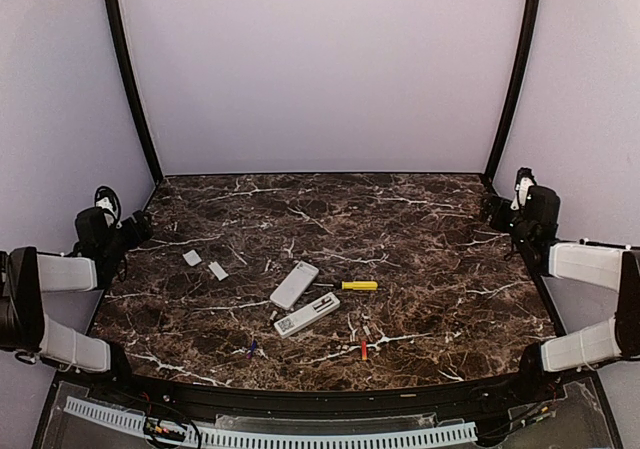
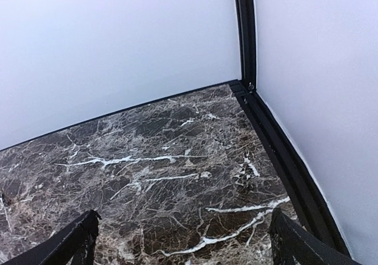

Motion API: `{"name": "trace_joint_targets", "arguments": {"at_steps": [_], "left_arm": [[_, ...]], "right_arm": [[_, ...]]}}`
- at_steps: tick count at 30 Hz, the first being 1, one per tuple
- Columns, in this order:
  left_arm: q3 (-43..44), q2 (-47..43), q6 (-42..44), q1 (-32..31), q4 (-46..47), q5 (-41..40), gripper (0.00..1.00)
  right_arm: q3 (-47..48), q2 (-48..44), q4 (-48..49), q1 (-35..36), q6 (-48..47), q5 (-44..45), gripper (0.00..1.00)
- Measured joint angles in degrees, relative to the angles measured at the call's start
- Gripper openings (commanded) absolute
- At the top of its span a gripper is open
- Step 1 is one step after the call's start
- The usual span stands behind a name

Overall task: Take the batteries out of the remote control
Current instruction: Reset both arms

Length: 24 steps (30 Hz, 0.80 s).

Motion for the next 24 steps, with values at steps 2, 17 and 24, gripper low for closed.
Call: {"name": "trace_joint_targets", "arguments": {"at_steps": [2, 17, 24], "left_arm": [[-1.40, 0.00, 1.22, 0.02, 1.92, -0.33, 0.91], [-4.35, 1.01, 3.21, 0.02, 11.82, 2.10, 0.96], [-4.37, 1.01, 3.41, 0.02, 12.07, 2.16, 0.97]], "right_arm": [[-4.33, -1.05, 4.48, 0.00, -1.66, 1.27, 0.99], [-14.36, -0.59, 23.82, 0.00, -8.02, 5.29, 0.98], [-14.36, -0.59, 25.20, 0.00, -8.37, 5.35, 0.98]]}}
